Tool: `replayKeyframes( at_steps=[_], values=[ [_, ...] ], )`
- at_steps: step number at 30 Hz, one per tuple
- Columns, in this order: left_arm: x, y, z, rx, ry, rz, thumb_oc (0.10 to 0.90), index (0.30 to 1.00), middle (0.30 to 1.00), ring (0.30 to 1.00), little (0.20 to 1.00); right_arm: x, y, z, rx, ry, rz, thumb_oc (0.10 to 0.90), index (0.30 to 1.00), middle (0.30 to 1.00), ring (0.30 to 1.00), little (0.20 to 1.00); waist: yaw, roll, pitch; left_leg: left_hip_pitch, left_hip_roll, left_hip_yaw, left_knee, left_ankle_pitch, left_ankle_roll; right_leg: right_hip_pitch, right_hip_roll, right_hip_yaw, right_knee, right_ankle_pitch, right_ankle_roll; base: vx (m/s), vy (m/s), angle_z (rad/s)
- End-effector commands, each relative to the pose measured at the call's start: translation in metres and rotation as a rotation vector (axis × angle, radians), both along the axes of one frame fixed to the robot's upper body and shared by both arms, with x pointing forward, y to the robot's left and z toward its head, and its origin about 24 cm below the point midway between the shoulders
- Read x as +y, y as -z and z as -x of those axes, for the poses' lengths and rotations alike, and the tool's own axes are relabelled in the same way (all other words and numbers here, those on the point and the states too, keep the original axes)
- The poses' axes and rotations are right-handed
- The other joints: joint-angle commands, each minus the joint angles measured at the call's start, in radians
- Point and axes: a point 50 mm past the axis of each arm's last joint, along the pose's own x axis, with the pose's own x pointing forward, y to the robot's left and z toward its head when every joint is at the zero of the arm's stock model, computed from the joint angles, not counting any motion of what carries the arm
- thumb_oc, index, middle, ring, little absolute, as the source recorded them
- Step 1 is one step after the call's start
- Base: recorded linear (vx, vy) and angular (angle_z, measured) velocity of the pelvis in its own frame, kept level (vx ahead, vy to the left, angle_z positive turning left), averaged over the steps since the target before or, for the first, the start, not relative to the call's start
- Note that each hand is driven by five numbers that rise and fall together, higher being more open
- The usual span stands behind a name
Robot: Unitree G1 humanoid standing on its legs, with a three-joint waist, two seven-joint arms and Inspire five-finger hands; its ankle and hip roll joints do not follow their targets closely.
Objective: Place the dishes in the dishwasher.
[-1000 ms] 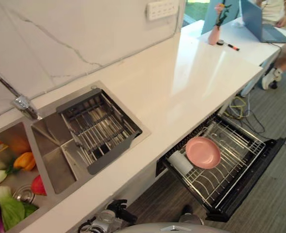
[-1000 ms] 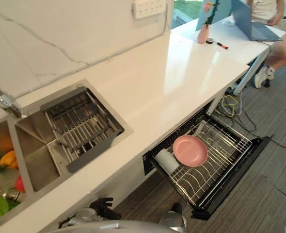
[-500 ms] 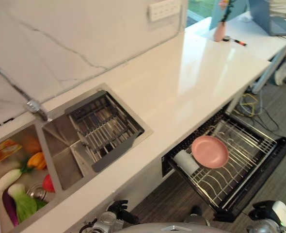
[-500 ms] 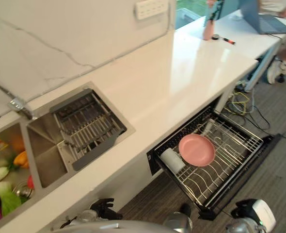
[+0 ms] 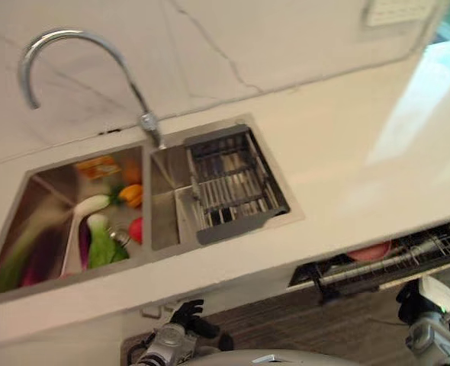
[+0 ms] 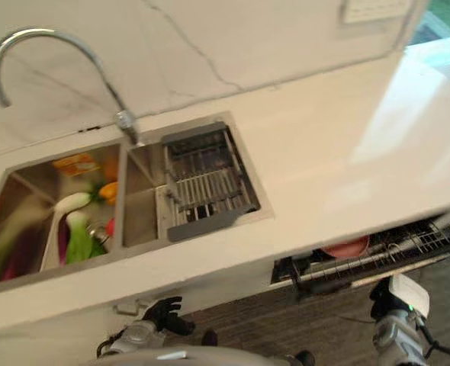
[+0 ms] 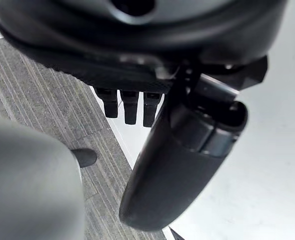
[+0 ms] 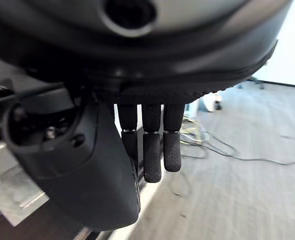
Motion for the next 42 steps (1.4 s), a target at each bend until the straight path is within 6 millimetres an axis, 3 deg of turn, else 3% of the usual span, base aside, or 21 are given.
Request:
replayKeyframes(
  at_steps=[1, 7, 8, 9, 13, 18, 19, 20, 22, 23, 24, 25, 26, 27, 28, 29, 30, 35, 38, 40, 42],
  values=[
    [0.045, 0.013, 0.069, 0.235, 0.06, -0.174, 0.8, 0.9, 0.9, 0.9, 0.9, 0.059, -0.095, -0.122, -0.522, -0.423, 0.055, 0.4, 0.3, 0.3, 0.3, 0.3, 0.152, -0.088, -0.039, -0.046, -0.02, 0.017, 0.0, -0.075, -0.007, 0.018, -0.068, 0.026, 0.096, -0.05, 0.065, 0.02, -0.033, 0.87],
    [0.049, 0.015, 0.085, 0.29, 0.032, -0.168, 0.8, 0.9, 0.9, 0.9, 0.9, 0.109, -0.114, -0.142, -0.658, -0.585, -0.031, 0.405, 0.307, 0.307, 0.307, 0.307, 0.193, -0.098, -0.042, -0.066, -0.012, 0.004, 0.0, -0.061, -0.017, 0.017, -0.049, 0.012, 0.073, -0.05, 0.058, 0.0, -0.002, 0.24],
    [0.047, 0.015, 0.086, 0.286, 0.011, -0.142, 0.8, 0.9, 0.9, 0.9, 0.9, 0.12, -0.114, -0.142, -0.674, -0.624, -0.056, 0.464, 0.396, 0.396, 0.396, 0.396, 0.198, -0.098, -0.04, -0.069, -0.009, 0.006, 0.0, -0.059, -0.018, 0.015, -0.047, 0.015, 0.067, -0.049, 0.058, 0.0, 0.004, -0.15],
    [0.048, 0.015, 0.086, 0.273, -0.075, -0.092, 0.8, 0.9, 0.9, 0.9, 0.9, 0.134, -0.109, -0.136, -0.656, -0.695, -0.064, 0.8, 0.9, 0.9, 0.9, 0.9, 0.206, -0.104, -0.036, -0.075, -0.006, 0.009, 0.0, -0.056, -0.021, 0.01, -0.041, 0.019, 0.059, -0.048, 0.056, 0.0, -0.01, -0.21],
    [0.054, 0.013, 0.079, 0.235, -0.16, -0.077, 0.8, 0.9, 0.9, 0.9, 0.9, 0.142, -0.085, -0.124, -0.545, -0.73, -0.086, 0.8, 0.9, 0.9, 0.9, 0.9, 0.21, -0.121, -0.03, -0.083, 0.001, 0.019, 0.0, -0.054, -0.026, 0.005, -0.035, 0.02, 0.049, -0.045, 0.055, 0.0, -0.016, -0.08],
    [0.056, 0.007, 0.052, 0.123, -0.189, -0.065, 0.8, 0.9, 0.9, 0.9, 0.9, 0.139, -0.042, -0.099, -0.435, -0.582, -0.25, 0.8, 0.9, 0.9, 0.9, 0.9, 0.187, -0.142, -0.019, -0.087, 0.008, 0.046, 0.0, -0.055, -0.028, -0.006, -0.034, 0.031, 0.049, -0.041, 0.055, 0.0, 0.008, 0.0],
    [0.057, 0.005, 0.042, 0.091, -0.18, -0.07, 0.8, 0.9, 0.9, 0.9, 0.9, 0.133, -0.016, -0.08, -0.353, -0.477, -0.327, 0.8, 0.9, 0.9, 0.9, 0.9, 0.165, -0.144, -0.015, -0.084, 0.008, 0.054, 0.0, -0.058, -0.025, -0.016, -0.037, 0.042, 0.063, -0.045, 0.055, -0.01, 0.033, -0.03],
    [0.057, 0.005, 0.042, 0.091, -0.18, -0.071, 0.8, 0.9, 0.9, 0.9, 0.9, 0.133, -0.016, -0.08, -0.354, -0.475, -0.33, 0.8, 0.9, 0.9, 0.9, 0.9, 0.167, -0.146, -0.015, -0.085, 0.008, 0.055, 0.0, -0.058, -0.025, -0.018, -0.039, 0.044, 0.066, -0.047, 0.055, -0.02, 0.1, -0.01],
    [0.061, 0.002, 0.034, 0.07, -0.182, -0.065, 0.8, 0.9, 0.9, 0.9, 0.9, 0.117, 0.03, -0.034, -0.164, -0.275, -0.431, 0.8, 0.9, 0.9, 0.9, 0.9, 0.106, -0.135, 0.005, -0.061, 0.009, 0.052, 0.001, -0.066, -0.008, -0.055, -0.061, 0.096, 0.223, -0.097, 0.039, -0.01, 0.108, 0.0],
    [0.061, 0.002, 0.034, 0.07, -0.182, -0.065, 0.8, 0.9, 0.9, 0.9, 0.9, 0.117, 0.03, -0.034, -0.164, -0.275, -0.432, 0.8, 0.9, 0.9, 0.9, 0.9, 0.107, -0.136, 0.006, -0.06, 0.008, 0.053, 0.001, -0.067, -0.007, -0.059, -0.066, 0.098, 0.235, -0.104, 0.039, 0.03, 0.074, 0.18],
    [0.063, 0.002, 0.034, 0.072, -0.171, -0.071, 0.8, 0.9, 0.9, 0.9, 0.9, 0.111, 0.042, -0.016, -0.101, -0.217, -0.455, 0.8, 0.9, 0.9, 0.9, 0.9, 0.073, -0.129, 0.014, -0.047, 0.006, 0.032, 0.002, -0.068, 0.0, -0.076, -0.078, 0.143, 0.313, -0.116, 0.035, 0.03, 0.061, 0.3],
    [0.065, 0.001, 0.033, 0.071, -0.159, -0.08, 0.8, 0.9, 0.9, 0.9, 0.9, 0.108, 0.053, 0.001, -0.045, -0.15, -0.484, 0.8, 0.9, 0.9, 0.9, 0.9, 0.026, -0.124, 0.027, -0.035, -0.001, 0.007, 0.001, -0.065, 0.006, -0.119, -0.087, 0.247, 0.403, -0.105, 0.035, -0.07, 0.059, 0.78],
    [0.067, -0.002, 0.024, 0.032, -0.172, -0.058, 0.8, 0.9, 0.9, 0.9, 0.9, 0.101, 0.072, 0.032, 0.054, 0.0, -0.536, 0.8, 0.9, 0.9, 0.9, 0.9, -0.03, -0.11, 0.038, -0.048, 0.009, -0.026, 0.004, -0.032, -0.001, -0.164, 0.001, 0.508, 0.379, -0.148, 0.011, -0.12, -0.006, 1.16],
    [0.067, -0.004, 0.02, 0.012, -0.213, -0.025, 0.8, 0.9, 0.9, 0.9, 0.9, 0.101, 0.08, 0.045, 0.099, 0.063, -0.564, 0.8, 0.9, 0.9, 0.9, 0.9, -0.045, -0.108, 0.041, -0.052, 0.013, -0.043, 0.011, -0.025, -0.007, -0.189, 0.055, 0.641, 0.373, -0.171, 0.013, -0.12, -0.031, 1.36],
    [0.067, -0.004, 0.02, 0.012, -0.213, -0.024, 0.8, 0.9, 0.9, 0.9, 0.9, 0.101, 0.08, 0.045, 0.098, 0.063, -0.564, 0.8, 0.9, 0.9, 0.9, 0.9, -0.043, -0.108, 0.039, -0.055, 0.014, -0.042, 0.011, -0.024, -0.007, -0.192, 0.056, 0.643, 0.372, -0.168, 0.013, -0.02, -0.082, 0.94],
    [0.069, -0.006, 0.015, -0.015, -0.275, 0.019, 0.8, 0.9, 0.9, 0.9, 0.9, 0.101, 0.088, 0.061, 0.143, 0.139, -0.598, 0.8, 0.9, 0.9, 0.9, 0.9, -0.057, -0.109, 0.045, -0.056, 0.016, -0.064, 0.015, -0.015, -0.014, -0.195, 0.103, 0.728, 0.352, -0.202, 0.001, 0.0, -0.232, 0.59],
    [0.071, -0.006, 0.014, -0.027, -0.389, 0.106, 0.8, 0.9, 0.9, 0.9, 0.9, 0.11, 0.1, 0.088, 0.239, 0.208, -0.675, 0.8, 0.9, 0.9, 0.9, 0.9, -0.062, -0.116, 0.043, -0.065, 0.015, -0.114, 0.034, -0.011, -0.031, -0.145, 0.13, 0.714, 0.305, -0.256, -0.031, 0.0, -0.232, 0.54],
    [0.073, -0.005, 0.019, -0.027, -0.511, 0.164, 0.8, 0.9, 0.9, 0.9, 0.9, 0.112, 0.107, 0.112, 0.319, 0.295, -0.736, 0.8, 0.9, 0.9, 0.9, 0.9, -0.079, -0.12, 0.027, -0.107, 0.058, -0.156, 0.053, 0.034, -0.091, -0.091, 0.199, 0.677, 0.247, -0.282, -0.07, -0.06, -0.328, 1.47],
    [0.065, -0.003, 0.019, -0.007, -0.431, 0.172, 0.8, 0.9, 0.9, 0.9, 0.9, 0.105, 0.107, 0.118, 0.354, 0.32, -0.719, 0.8, 0.9, 0.9, 0.9, 0.9, -0.087, -0.097, 0.026, -0.132, 0.106, -0.159, 0.038, 0.086, -0.126, -0.074, 0.242, 0.635, 0.228, -0.304, -0.1, -0.17, -0.213, 0.37],
    [0.063, -0.001, 0.024, 0.029, -0.354, 0.142, 0.8, 0.9, 0.9, 0.9, 0.9, 0.102, 0.106, 0.113, 0.358, 0.305, -0.716, 0.8, 0.9, 0.9, 0.9, 0.9, -0.093, -0.079, 0.031, -0.159, 0.138, -0.13, 0.025, 0.123, -0.14, -0.067, 0.259, 0.608, 0.232, -0.322, -0.118, -0.2, -0.146, 0.82],
    [0.064, 0.001, 0.03, 0.058, -0.316, 0.11, 0.8, 0.9, 0.9, 0.9, 0.9, 0.1, 0.104, 0.105, 0.355, 0.279, -0.706, 0.8, 0.9, 0.9, 0.9, 0.9, -0.1, -0.078, 0.039, -0.187, 0.165, -0.004, 0.045, 0.124, -0.122, -0.07, 0.249, 0.592, 0.233, -0.313, -0.126, -0.25, -0.008, 0.61]
  ],
)
